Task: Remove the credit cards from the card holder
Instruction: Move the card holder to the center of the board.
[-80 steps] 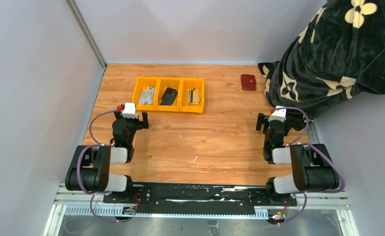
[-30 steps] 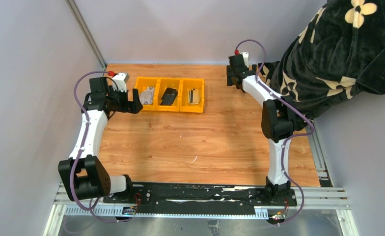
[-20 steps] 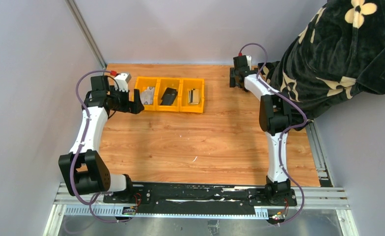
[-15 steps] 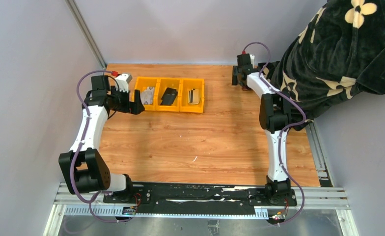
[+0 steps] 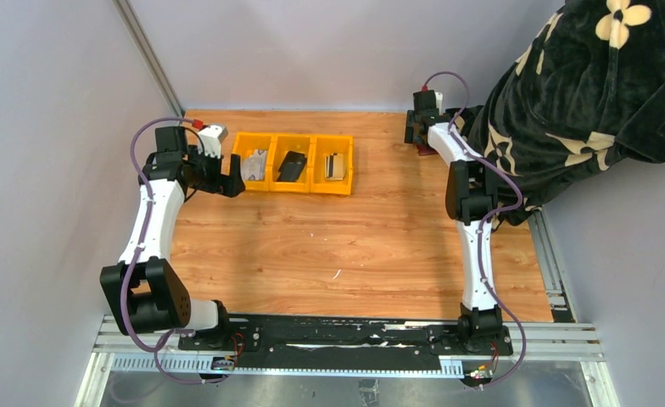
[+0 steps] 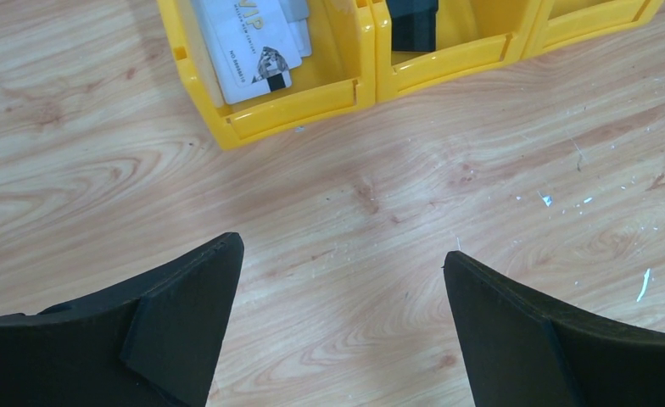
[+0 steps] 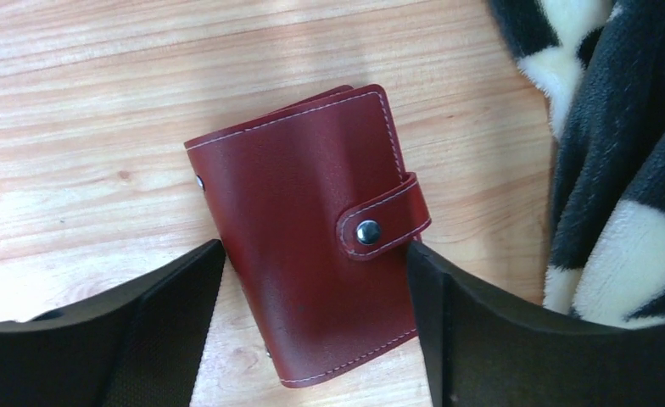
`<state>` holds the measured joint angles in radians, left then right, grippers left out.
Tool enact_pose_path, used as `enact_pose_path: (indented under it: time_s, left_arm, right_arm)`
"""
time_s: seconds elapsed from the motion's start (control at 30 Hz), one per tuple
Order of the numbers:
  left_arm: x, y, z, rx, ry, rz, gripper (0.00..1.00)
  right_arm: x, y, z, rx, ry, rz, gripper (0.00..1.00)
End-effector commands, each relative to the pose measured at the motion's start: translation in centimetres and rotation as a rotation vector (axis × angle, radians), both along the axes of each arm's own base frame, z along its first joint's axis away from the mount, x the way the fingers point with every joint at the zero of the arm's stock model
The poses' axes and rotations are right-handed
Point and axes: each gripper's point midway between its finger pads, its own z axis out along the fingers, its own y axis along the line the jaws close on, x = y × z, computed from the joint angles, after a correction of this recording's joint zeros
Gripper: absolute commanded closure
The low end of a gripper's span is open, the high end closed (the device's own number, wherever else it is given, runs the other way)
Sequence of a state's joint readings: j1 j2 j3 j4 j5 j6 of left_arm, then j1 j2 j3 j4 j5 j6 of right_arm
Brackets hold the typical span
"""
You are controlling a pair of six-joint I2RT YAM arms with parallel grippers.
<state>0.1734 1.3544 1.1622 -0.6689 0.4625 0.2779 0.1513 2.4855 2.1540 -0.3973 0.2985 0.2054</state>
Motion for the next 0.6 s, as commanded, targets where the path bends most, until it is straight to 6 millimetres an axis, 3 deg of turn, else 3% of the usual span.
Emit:
enact_pose_path:
  time_s: [0.0, 0.27, 0.4, 0.57]
  left_arm:
    - [-0.1, 0.3, 1.4, 0.018, -0.027, 0.002, 0.00]
    - [0.4, 0.7, 1.7, 0.021, -0.037, 0.035, 0.00]
    - [0.5, 1.2, 1.8, 0.038, -0.041, 0.064, 0.00]
    - [0.7, 1.8, 2.0, 0.061, -0.052, 0.089, 0.00]
  right_arm:
    - [-1.5, -0.2, -2.7, 0.030, 0.101, 0.005, 0.24]
    - [-3.7, 0.5, -0.3, 0.059, 0.108, 0.032, 0.74]
    - [-5.5, 1.5, 1.6, 0.067, 0.105, 0.066, 0.82]
    - [-10.3, 3.9, 2.9, 0.087, 0.167, 0.120, 0.89]
